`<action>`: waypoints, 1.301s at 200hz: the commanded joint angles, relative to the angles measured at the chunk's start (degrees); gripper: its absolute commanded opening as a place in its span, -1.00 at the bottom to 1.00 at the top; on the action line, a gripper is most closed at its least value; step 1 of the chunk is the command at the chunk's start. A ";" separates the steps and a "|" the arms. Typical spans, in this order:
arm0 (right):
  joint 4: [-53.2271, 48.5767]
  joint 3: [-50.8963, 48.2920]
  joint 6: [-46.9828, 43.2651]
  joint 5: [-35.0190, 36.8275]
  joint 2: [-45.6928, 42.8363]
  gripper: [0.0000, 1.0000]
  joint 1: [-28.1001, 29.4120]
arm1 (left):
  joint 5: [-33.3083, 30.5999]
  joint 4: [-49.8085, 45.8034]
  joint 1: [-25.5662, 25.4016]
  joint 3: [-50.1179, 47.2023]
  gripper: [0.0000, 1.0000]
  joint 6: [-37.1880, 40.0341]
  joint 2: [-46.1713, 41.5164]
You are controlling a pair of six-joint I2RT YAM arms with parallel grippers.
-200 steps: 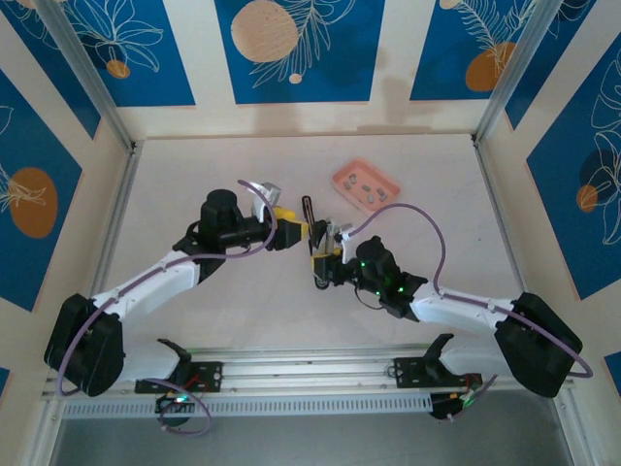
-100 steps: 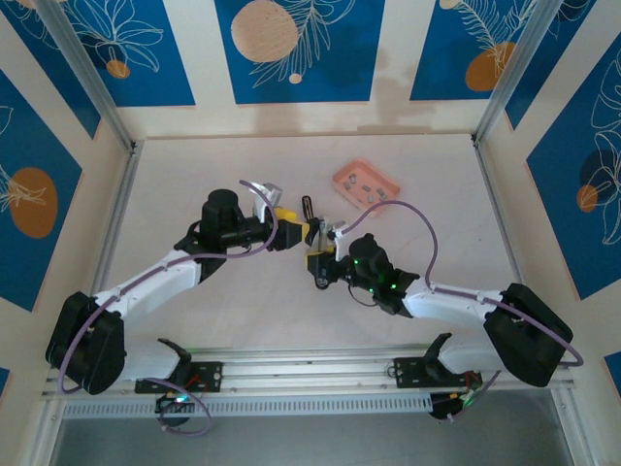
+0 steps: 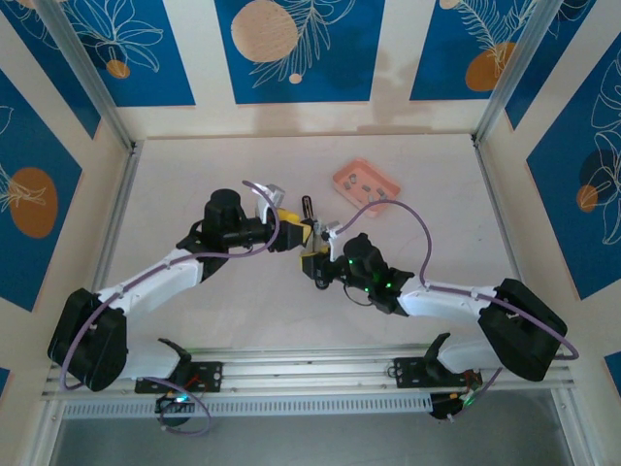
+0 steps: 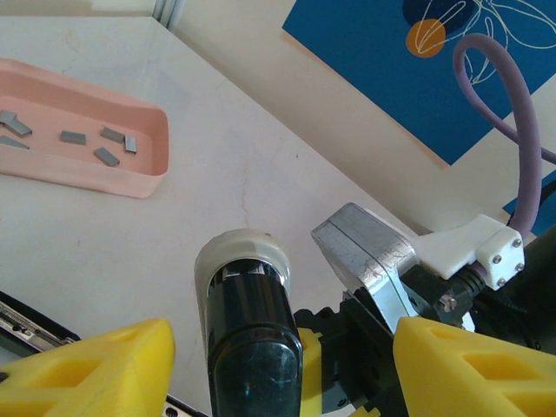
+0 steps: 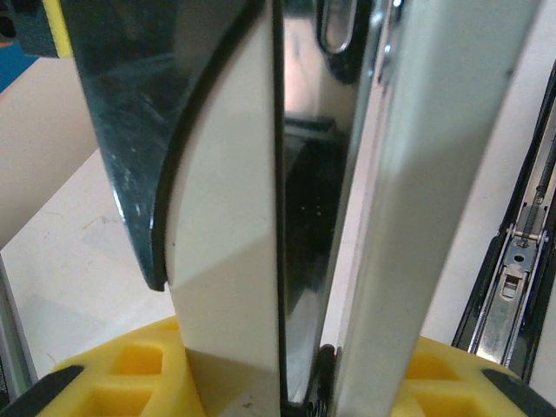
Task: Load the staples into the stapler
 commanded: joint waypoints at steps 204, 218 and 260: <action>3.89 5.44 -2.17 -0.40 -1.72 -0.66 0.91 | -2.76 -1.63 -2.31 1.90 -0.10 4.27 2.15; 3.64 5.34 -2.26 -0.36 -1.80 -0.66 0.97 | -2.68 -1.55 -2.34 1.86 -0.27 4.33 2.11; 1.85 5.13 -1.49 -0.26 -2.61 -0.52 0.93 | -4.30 -3.10 -2.34 2.12 -0.84 6.84 0.97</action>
